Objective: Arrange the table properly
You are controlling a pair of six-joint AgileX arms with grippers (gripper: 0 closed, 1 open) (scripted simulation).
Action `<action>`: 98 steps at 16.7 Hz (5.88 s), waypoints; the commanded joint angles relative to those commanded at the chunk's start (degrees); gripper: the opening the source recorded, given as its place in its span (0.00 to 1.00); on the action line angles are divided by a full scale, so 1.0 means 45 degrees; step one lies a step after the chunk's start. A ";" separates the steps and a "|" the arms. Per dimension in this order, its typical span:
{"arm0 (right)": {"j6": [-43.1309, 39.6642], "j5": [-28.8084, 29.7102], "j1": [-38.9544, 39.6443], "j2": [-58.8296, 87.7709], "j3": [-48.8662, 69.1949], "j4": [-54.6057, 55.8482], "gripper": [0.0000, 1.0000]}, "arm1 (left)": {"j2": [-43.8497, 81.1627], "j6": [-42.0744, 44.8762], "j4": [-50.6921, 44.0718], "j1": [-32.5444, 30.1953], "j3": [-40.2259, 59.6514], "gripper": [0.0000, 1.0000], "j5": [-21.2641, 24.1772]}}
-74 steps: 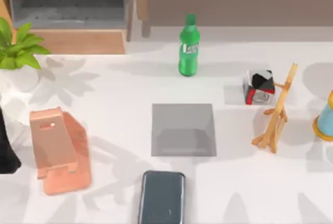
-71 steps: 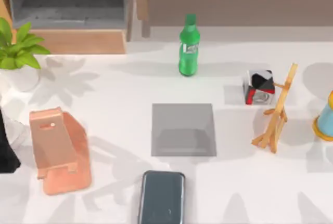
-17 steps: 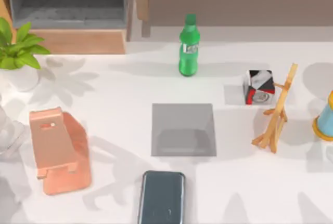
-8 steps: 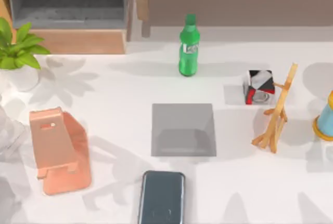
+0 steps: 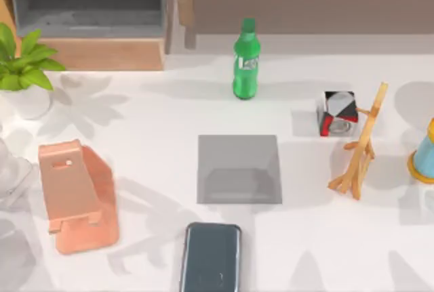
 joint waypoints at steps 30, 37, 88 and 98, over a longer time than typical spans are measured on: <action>0.0000 0.0000 0.0000 0.0000 0.0000 0.0000 1.00 | 0.6793 -0.9247 -0.4968 -1.1985 1.2508 0.00 0.1073; 0.0000 0.0000 0.0000 0.0000 0.0000 0.0000 1.00 | 1.0450 -1.3194 -0.4114 -1.5969 1.4560 0.00 -0.0062; 0.0000 0.0000 0.0000 0.0000 0.0000 0.0000 1.00 | 0.4846 -1.5375 -0.2346 -1.8768 0.7083 1.00 -0.0374; 0.0000 0.0000 0.0000 0.0000 0.0000 0.0000 1.00 | 0.2981 -1.5985 -0.1921 -1.9462 0.4824 1.00 -0.0438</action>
